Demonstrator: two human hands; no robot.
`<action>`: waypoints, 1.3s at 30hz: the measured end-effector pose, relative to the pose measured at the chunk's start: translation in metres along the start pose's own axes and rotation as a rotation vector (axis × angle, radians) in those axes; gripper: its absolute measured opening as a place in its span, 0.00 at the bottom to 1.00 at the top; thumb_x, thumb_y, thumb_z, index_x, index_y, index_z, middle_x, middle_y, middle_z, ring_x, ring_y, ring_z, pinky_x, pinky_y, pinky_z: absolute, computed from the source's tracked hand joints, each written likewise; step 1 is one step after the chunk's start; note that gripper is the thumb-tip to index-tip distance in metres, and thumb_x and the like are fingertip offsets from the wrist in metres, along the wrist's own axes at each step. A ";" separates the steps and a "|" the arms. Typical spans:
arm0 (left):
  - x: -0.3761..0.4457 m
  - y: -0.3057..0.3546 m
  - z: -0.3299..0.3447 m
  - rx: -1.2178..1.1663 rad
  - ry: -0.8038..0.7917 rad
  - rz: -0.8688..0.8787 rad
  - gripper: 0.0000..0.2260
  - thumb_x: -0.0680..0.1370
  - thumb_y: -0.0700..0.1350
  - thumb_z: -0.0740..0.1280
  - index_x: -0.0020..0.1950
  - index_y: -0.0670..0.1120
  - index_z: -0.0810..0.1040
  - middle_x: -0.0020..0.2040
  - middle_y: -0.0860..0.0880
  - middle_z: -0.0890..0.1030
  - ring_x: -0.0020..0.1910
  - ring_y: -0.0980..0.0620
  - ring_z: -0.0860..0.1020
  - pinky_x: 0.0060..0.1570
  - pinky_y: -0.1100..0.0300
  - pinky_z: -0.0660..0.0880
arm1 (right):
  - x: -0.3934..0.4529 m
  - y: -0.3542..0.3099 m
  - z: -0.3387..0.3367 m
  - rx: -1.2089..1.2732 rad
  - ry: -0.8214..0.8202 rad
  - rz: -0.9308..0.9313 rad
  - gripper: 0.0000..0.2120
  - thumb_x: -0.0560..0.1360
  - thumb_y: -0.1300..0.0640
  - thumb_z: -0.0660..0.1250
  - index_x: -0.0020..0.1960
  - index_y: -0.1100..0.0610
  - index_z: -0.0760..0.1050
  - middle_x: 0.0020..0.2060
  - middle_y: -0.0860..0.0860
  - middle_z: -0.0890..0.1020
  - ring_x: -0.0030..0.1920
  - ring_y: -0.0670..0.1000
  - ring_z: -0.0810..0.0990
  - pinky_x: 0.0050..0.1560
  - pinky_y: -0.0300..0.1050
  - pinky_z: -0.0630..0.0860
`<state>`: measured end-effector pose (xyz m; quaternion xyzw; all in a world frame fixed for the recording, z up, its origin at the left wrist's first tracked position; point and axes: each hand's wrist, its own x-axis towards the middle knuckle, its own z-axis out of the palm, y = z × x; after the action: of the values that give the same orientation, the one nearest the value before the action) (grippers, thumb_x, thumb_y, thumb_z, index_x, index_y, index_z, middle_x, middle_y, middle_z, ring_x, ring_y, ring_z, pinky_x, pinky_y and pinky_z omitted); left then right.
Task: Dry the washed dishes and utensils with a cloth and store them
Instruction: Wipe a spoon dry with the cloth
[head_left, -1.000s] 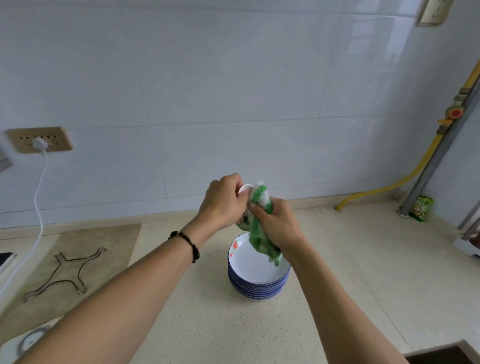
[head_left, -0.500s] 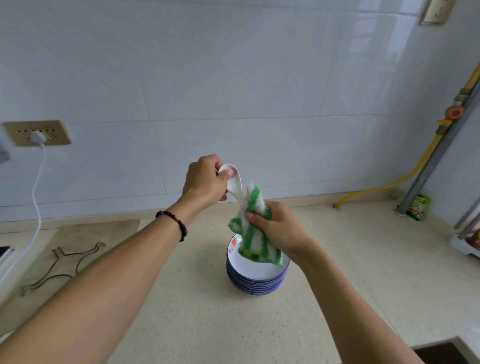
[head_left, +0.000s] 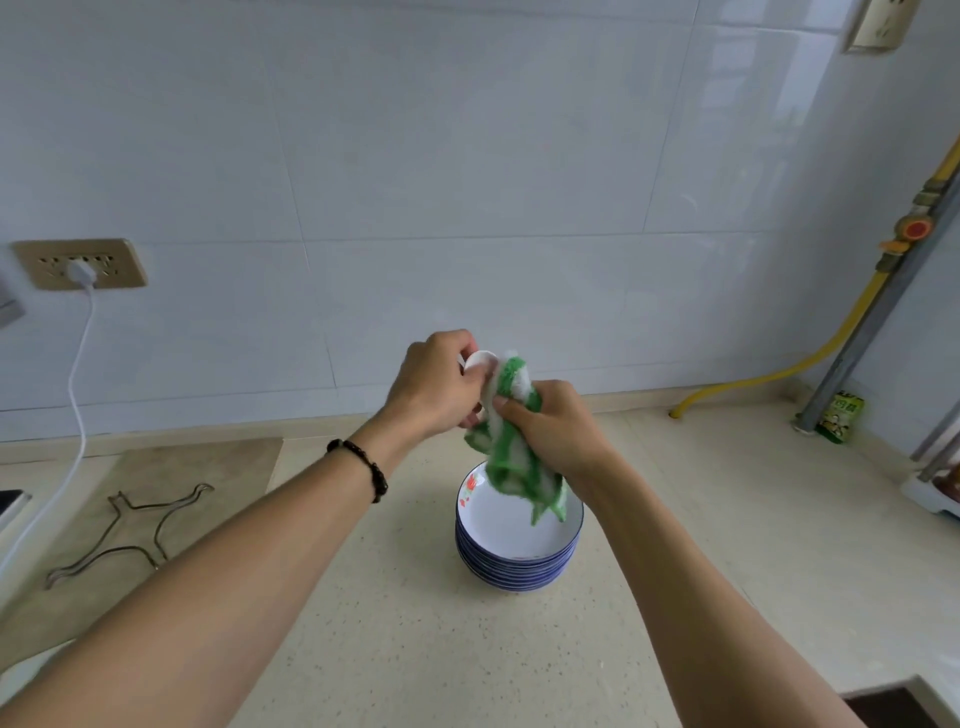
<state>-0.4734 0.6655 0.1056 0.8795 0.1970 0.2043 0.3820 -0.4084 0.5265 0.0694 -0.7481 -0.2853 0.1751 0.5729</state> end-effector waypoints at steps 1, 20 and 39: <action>0.001 0.000 0.000 0.017 0.022 0.007 0.09 0.81 0.47 0.67 0.45 0.42 0.77 0.34 0.44 0.84 0.27 0.50 0.83 0.33 0.53 0.83 | 0.001 -0.001 0.002 0.026 0.006 0.002 0.11 0.81 0.59 0.66 0.46 0.66 0.80 0.40 0.60 0.86 0.39 0.55 0.85 0.47 0.57 0.82; -0.027 -0.027 0.011 -0.118 -0.269 -0.120 0.12 0.85 0.45 0.56 0.48 0.44 0.76 0.42 0.46 0.84 0.34 0.49 0.83 0.33 0.59 0.77 | 0.018 0.003 0.028 0.618 0.338 0.180 0.06 0.82 0.58 0.64 0.53 0.59 0.79 0.47 0.59 0.86 0.51 0.61 0.85 0.56 0.61 0.81; -0.030 -0.033 -0.003 -0.058 -0.236 0.057 0.14 0.82 0.41 0.61 0.37 0.44 0.77 0.36 0.45 0.81 0.34 0.47 0.76 0.37 0.54 0.72 | 0.005 0.002 0.058 0.995 0.260 0.158 0.12 0.80 0.63 0.67 0.60 0.68 0.75 0.49 0.63 0.84 0.45 0.56 0.86 0.40 0.46 0.82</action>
<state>-0.5061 0.6733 0.0759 0.8913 0.1198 0.1156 0.4217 -0.4387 0.5732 0.0515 -0.4200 -0.0367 0.2380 0.8750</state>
